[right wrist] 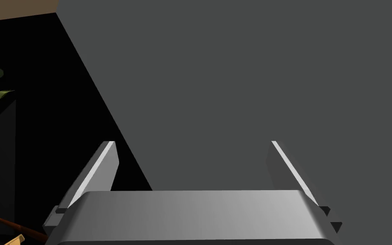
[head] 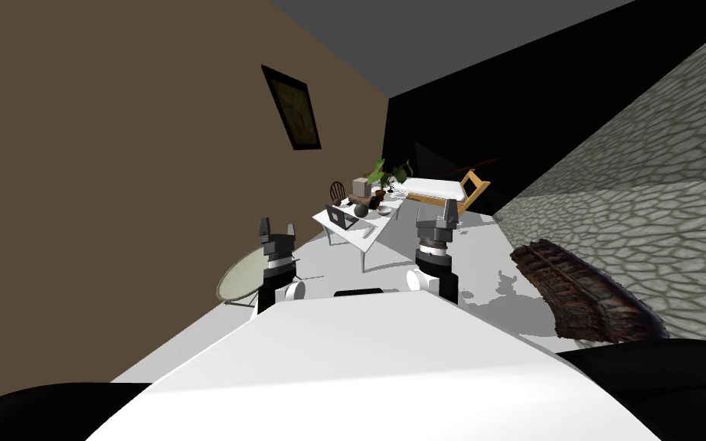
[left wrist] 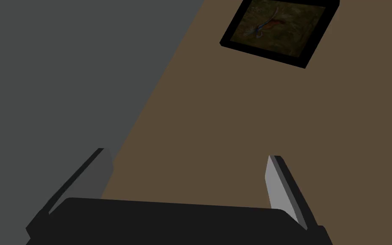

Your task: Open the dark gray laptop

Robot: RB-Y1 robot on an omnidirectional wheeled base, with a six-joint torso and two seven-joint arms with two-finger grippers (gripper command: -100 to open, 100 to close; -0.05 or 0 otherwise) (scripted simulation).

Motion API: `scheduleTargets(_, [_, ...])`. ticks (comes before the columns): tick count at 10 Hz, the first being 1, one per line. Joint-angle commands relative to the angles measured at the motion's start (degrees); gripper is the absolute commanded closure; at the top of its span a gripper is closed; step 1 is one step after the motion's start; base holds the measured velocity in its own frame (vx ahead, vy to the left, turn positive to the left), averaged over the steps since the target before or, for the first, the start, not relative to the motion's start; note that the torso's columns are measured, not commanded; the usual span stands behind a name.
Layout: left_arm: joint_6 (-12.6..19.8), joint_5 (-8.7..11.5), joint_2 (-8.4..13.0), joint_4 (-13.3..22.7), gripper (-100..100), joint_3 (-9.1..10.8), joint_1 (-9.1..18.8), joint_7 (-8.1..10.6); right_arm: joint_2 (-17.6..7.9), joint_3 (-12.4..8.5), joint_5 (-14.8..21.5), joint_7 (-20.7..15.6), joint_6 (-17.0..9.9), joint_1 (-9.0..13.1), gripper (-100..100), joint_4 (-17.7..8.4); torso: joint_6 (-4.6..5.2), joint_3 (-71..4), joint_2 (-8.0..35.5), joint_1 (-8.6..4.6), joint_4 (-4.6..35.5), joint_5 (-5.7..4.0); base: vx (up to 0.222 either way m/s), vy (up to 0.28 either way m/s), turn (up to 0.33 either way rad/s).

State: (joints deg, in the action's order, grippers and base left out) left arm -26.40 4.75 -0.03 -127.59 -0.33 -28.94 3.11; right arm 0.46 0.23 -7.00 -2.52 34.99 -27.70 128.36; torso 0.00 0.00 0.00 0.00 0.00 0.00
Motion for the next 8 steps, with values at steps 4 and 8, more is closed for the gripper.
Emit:
scheduleTargets(4, [0.0, 0.0, 0.0, 0.0, 0, 0.0, 0.0, 0.0, 0.0, 0.0, 0.0, 0.0, 0.0, 0.0, 0, 0.0, 0.0, -28.5, 14.2, 0.0, 14.2, 0.0, 0.0, 0.0, 0.0])
scheduleTargets(8, [0.0, 0.0, 0.0, 0.0, 0, 0.0, 0.0, 0.0, 0.0, 0.0, 0.0, 0.0, 0.0, 0.0, 0, 0.0, 0.0, -62.3, 31.2, 0.0, 31.1, 0.0, 0.0, 0.0, 0.0])
